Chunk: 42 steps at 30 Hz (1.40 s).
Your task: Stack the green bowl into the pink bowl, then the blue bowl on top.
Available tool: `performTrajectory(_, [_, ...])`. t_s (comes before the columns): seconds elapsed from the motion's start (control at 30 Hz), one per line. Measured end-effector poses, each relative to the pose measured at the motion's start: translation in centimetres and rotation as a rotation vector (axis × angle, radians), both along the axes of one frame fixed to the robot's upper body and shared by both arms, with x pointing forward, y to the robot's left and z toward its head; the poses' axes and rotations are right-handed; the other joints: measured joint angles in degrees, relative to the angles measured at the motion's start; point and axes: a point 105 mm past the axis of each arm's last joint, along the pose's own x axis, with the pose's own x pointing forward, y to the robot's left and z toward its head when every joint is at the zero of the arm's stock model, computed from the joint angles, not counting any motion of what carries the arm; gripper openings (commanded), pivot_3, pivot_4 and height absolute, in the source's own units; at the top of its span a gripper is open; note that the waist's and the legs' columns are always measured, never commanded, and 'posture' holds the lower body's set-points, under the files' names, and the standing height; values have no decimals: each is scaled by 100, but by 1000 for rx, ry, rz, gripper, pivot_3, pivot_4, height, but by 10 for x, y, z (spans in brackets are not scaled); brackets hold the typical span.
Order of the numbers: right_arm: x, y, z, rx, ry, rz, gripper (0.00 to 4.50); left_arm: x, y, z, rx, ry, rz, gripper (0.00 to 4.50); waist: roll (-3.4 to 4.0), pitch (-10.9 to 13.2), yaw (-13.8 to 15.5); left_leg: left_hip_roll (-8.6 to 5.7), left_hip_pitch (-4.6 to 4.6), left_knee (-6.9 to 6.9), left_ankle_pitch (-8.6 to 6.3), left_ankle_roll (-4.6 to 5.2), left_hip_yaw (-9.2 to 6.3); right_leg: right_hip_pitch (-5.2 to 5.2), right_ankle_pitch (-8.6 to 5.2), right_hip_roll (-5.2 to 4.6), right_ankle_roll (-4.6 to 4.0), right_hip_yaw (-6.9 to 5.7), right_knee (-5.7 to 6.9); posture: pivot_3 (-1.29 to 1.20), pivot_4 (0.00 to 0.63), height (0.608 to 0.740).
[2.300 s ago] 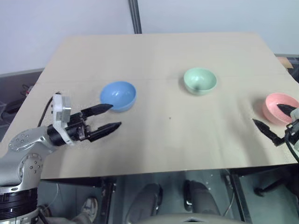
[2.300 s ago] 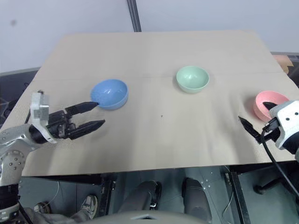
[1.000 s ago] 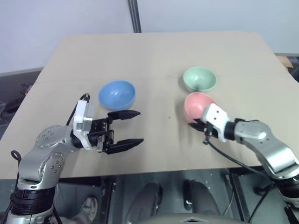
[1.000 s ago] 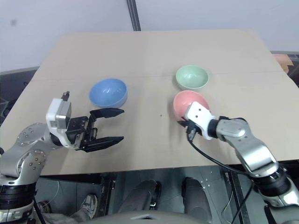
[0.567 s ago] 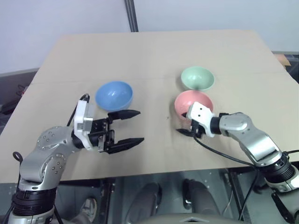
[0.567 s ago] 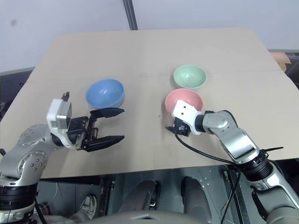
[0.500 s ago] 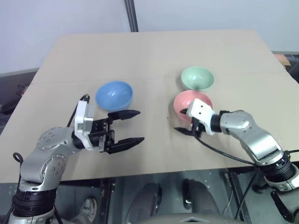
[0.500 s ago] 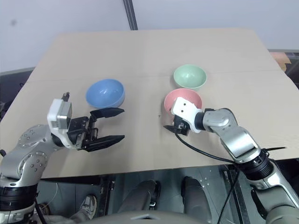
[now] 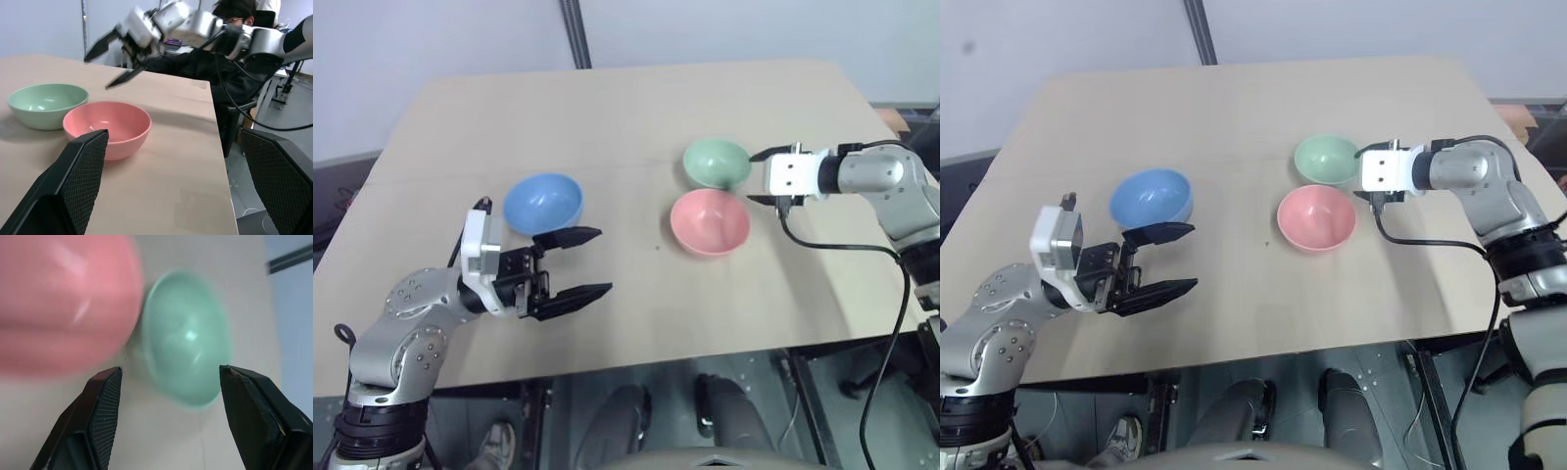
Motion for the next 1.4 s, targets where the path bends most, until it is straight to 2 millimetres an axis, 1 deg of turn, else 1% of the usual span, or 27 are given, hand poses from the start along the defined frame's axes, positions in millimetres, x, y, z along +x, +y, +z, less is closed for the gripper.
performTrajectory(0.07, [9,1,-6,-54,-20,17,3309,-1,1,0,0,0,13,4500,0,0,-18,5,2,-3,0,-1,6,-3,1,5,-2,14,-1,0,150,740])
performTrajectory(0.13, [20,9,-10,-92,-70,37,3309,-4,1,-2,4,6,22,4500,0,1,-48,7,2,-6,0,-1,8,-5,3,9,-6,24,-1,0,150,740])
performTrajectory(0.3, [30,20,-11,-126,-153,70,3309,-10,1,-3,1,13,33,4500,0,1,-33,7,2,-7,0,-2,8,-5,3,12,-8,28,-3,0,150,740])
performTrajectory(0.33, [31,23,-13,-143,-156,81,3072,-10,2,-2,-2,9,43,4500,0,1,-35,7,4,-8,0,-2,10,-5,5,14,-9,32,-3,0,150,740])
performTrajectory(0.4, [31,26,-19,-155,-148,91,2452,-10,2,-1,-3,4,50,4500,1,1,-31,7,4,-8,0,-2,10,-5,6,15,-11,33,-2,0,150,740])
performTrajectory(0.5, [31,24,-31,-184,-116,89,896,-11,1,-1,-4,7,51,4500,1,2,-36,8,6,-7,0,-2,12,-5,10,21,-17,35,-2,0,150,740])
performTrajectory(0.57, [30,21,-37,-206,-102,87,38,-11,2,-2,-4,9,54,4500,2,2,-42,10,6,-7,1,-3,13,-5,11,23,-19,37,-1,0,150,740])
performTrajectory(0.7, [31,18,-39,-214,-108,78,38,-10,2,-1,-11,10,62,4500,3,3,-65,13,10,-8,1,-4,18,-5,12,27,-21,41,1,0,150,740])
performTrajectory(0.8, [31,17,-35,-217,-131,86,38,-10,2,0,-20,10,61,4500,4,3,-81,15,11,-8,2,-5,21,-7,13,29,-21,45,3,0,150,740])
performTrajectory(0.87, [30,13,-23,-198,-131,87,38,-10,1,2,-26,4,52,4500,6,5,-84,15,11,-7,2,-5,23,-7,13,30,-21,46,3,0,150,740])
performTrajectory(0.93, [25,15,0,-139,-140,117,38,-10,0,4,-30,-8,37,4500,6,6,-85,16,11,-7,2,-5,24,-6,13,30,-21,46,2,0,150,740])
performTrajectory(0.97, [24,17,5,-126,-142,126,38,-10,0,5,-32,-10,34,4500,7,6,-85,17,11,-7,1,-4,24,-6,13,30,-21,46,2,0,150,740])
performTrajectory(1.0, [14,21,20,-60,-128,152,38,-8,0,7,-43,-18,33,4500,6,5,-82,22,12,-8,1,-4,22,-3,13,32,-21,45,-2,0,150,740])
performTrajectory(1.03, [5,24,27,-9,-103,169,38,-6,1,9,-57,-20,39,4500,6,5,-77,26,12,-6,0,-4,20,-3,13,32,-21,42,-2,0,150,740])
performTrajectory(1.07, [-6,26,28,29,-64,186,38,-3,2,10,-70,-22,51,4500,6,4,-52,28,7,-6,-2,-4,11,-3,13,32,-21,34,-4,0,150,740])
performTrajectory(1.1, [-23,30,27,65,1,212,38,1,6,9,-83,-14,76,4500,7,4,-21,28,6,-6,-4,-7,7,-4,13,32,-21,30,-3,0,150,740])
performTrajectory(1.17, [-37,34,23,79,61,229,38,4,9,8,-95,-7,100,4500,8,5,7,28,5,-6,-5,-8,8,-6,13,32,-20,31,-3,0,150,740])
performTrajectory(1.2, [-51,36,19,84,112,227,38,6,10,8,-105,-3,114,4500,10,6,37,28,3,-6,-6,-7,6,-6,13,31,-20,28,-4,0,150,740])
performTrajectory(1.23, [-67,43,15,85,169,239,38,8,13,6,-110,7,135,4500,10,6,39,29,3,-4,-8,-8,6,-6,13,32,-20,29,-4,0,150,740])
performTrajectory(1.3, [-74,47,16,93,190,241,38,10,13,6,-112,7,141,4500,10,7,37,29,4,-1,-8,-8,13,-5,13,32,-19,33,-5,0,150,740])
performTrajectory(1.33, [-81,52,16,101,210,236,38,11,14,6,-109,7,152,4500,9,6,46,29,6,2,-9,-8,12,-1,14,31,-19,29,-4,0,150,740])
performTrajectory(1.37, [-84,54,15,102,220,235,518,12,15,5,-105,8,160,4500,8,5,50,30,7,4,-10,-6,12,2,14,31,-19,27,-4,0,150,740])
performTrajectory(1.4, [-85,55,14,101,227,234,671,13,16,4,-104,10,164,4500,8,5,53,30,7,5,-11,-5,11,2,14,31,-19,26,-3,0,150,740])
